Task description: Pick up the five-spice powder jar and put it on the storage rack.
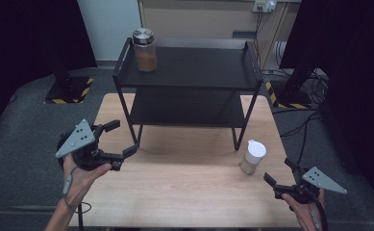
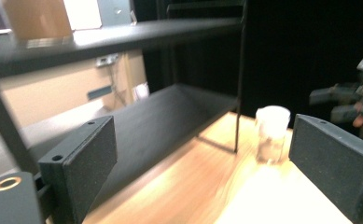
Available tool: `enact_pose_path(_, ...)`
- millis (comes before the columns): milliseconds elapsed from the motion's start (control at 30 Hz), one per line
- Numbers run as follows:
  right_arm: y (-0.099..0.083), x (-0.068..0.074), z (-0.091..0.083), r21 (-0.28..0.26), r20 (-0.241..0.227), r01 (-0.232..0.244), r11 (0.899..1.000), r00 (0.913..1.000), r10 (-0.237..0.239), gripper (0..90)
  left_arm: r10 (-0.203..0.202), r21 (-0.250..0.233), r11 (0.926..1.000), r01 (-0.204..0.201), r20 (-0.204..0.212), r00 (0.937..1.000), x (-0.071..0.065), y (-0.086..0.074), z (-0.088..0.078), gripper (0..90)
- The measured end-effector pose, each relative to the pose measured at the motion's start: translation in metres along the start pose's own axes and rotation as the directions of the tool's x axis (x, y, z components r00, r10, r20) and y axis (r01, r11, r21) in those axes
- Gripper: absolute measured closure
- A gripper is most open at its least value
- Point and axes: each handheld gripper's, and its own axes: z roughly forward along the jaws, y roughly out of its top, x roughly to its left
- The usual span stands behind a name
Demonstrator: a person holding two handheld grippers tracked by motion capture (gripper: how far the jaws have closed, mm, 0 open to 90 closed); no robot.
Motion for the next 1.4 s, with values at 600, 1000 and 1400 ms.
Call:
enact_pose_path(600, 0.0, 0.002, -0.002, -0.007, 0.002, 0.004, 1.0, 1.0, -0.004, 1.3, -0.042, 0.093, 0.9945, 0.05, -0.085, 0.9955, -0.022, -0.08, -0.023, 8.6)
enact_pose_path(1000, -0.003, 0.004, -0.005, -0.004, 0.013, -0.003, 1.0, 0.9999, 0.003, 1.2, -0.102, 0.098, 0.9887, 0.113, -0.108, 0.9888, -0.022, -0.107, -0.032, 7.6)
enact_pose_path(1400, -0.006, 0.01, -0.014, -0.014, 0.034, -0.008, 1.0, 0.9994, 0.009, 1.3, -0.146, 0.099, 0.9832, 0.154, -0.084, 0.9858, -0.016, -0.116, -0.046, 5.7)
